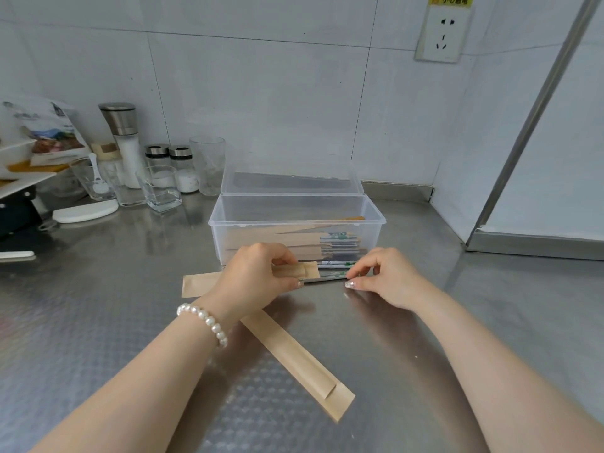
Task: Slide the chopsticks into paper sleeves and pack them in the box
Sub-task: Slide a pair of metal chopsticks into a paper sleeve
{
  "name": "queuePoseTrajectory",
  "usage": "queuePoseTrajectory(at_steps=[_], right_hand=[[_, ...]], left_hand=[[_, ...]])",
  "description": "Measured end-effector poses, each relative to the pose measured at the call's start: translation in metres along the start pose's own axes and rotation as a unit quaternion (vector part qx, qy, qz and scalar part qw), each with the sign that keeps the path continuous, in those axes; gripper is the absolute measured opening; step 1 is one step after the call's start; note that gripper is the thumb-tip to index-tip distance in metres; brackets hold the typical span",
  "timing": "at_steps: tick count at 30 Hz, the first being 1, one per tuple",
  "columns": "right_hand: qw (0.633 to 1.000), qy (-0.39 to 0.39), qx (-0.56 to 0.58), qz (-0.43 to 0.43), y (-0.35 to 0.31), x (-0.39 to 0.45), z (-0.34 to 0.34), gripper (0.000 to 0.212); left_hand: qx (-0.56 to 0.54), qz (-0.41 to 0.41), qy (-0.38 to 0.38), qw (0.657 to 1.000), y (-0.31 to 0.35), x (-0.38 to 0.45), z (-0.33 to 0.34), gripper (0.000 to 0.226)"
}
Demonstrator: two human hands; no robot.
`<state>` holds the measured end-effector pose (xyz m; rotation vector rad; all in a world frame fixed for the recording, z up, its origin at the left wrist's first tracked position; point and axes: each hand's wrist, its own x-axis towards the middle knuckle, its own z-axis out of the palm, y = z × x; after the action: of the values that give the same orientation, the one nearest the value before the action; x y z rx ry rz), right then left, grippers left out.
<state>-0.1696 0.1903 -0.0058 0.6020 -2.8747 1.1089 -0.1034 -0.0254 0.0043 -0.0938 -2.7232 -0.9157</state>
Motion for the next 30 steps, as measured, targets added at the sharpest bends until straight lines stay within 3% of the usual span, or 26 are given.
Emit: queuePoseTrajectory(at_steps=[18,25,30], right_hand=[[1.000,0.007,0.002,-0.022,0.001,0.004,0.010,0.020],[1.000,-0.009,0.012,-0.013,0.000,0.003,0.012,0.008],[0.998,0.005,0.047,-0.028,-0.004,0.001,0.006,0.019]], left_hand=[[0.007,0.009,-0.007,1.000,0.004,-0.002,0.000,0.023],[0.009,0.016,-0.013,1.000,0.005,-0.003,0.000,0.024],[0.000,0.019,-0.008,1.000,0.005,-0.002,0.000,0.024]])
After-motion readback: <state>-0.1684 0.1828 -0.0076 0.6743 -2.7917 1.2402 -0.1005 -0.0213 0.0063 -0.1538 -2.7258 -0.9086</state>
